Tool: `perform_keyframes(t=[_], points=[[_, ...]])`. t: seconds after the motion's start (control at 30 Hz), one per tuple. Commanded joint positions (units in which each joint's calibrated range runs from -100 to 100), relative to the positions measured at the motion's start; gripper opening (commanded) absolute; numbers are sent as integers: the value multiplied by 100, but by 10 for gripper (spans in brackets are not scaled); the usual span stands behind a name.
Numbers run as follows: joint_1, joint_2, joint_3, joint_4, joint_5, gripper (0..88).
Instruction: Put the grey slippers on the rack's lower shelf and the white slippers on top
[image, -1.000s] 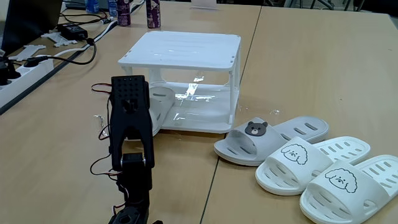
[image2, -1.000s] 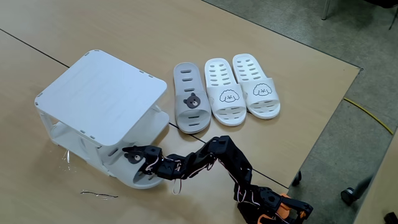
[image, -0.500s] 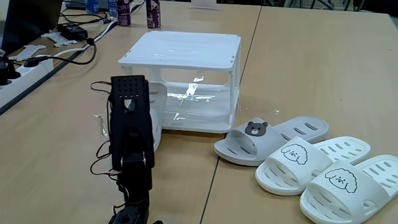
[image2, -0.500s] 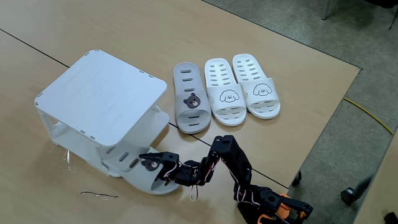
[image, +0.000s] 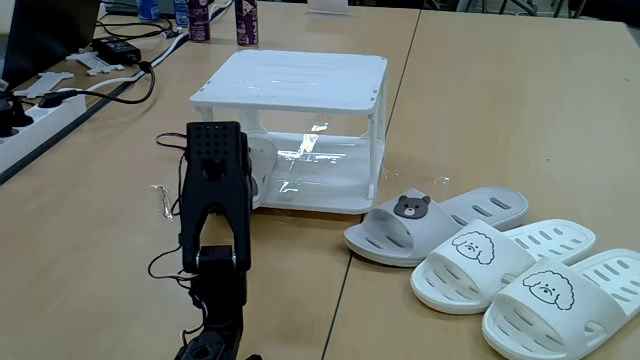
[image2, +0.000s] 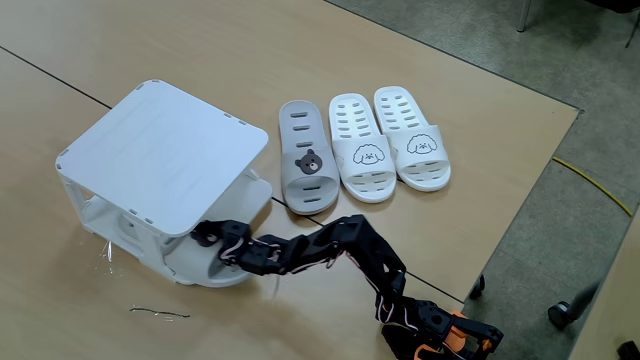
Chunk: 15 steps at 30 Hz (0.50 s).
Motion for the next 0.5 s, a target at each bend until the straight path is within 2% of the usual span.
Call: perform_keyframes(t=[0.0,0.3,0.4,0.47], points=[[-16,647,-2258,742,42,7],[-8,2776,-7075,3252,42,7],[-16,2936,-7301,3278,42,8],[-57,2893,-7039,3270,42,78]])
